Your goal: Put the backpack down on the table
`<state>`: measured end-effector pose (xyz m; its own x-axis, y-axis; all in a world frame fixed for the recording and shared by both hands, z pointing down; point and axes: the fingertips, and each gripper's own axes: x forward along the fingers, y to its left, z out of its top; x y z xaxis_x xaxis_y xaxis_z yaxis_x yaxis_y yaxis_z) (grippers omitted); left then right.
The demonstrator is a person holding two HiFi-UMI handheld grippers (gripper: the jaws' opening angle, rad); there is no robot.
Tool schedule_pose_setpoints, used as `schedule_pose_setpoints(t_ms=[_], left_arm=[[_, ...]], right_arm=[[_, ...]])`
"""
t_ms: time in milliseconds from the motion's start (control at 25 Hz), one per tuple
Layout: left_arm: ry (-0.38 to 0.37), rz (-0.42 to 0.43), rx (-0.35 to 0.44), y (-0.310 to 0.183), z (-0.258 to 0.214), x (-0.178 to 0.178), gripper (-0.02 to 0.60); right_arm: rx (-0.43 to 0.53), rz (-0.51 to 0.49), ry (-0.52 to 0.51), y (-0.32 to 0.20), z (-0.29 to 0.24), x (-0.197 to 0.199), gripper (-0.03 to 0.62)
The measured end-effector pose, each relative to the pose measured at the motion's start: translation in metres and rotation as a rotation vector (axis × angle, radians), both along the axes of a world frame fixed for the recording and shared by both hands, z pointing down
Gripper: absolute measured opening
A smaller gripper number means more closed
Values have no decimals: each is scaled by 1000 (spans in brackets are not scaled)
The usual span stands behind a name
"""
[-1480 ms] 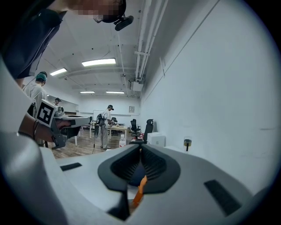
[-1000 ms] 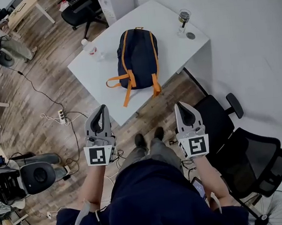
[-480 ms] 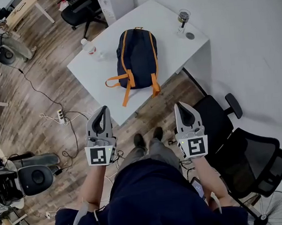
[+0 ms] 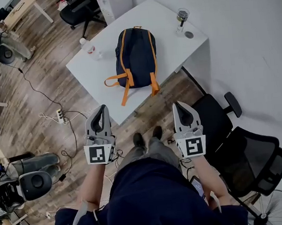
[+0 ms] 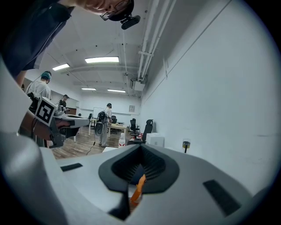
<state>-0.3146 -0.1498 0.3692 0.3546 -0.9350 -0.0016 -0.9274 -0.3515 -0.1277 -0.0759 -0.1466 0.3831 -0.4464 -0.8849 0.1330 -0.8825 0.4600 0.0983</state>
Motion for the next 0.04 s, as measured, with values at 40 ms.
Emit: schedule_pose_setpoints(t_ms=[40], left_arm=[[-1,0,-1,0,0,0,3]], right_arm=[[2,-2,5,0,0,0,-5]])
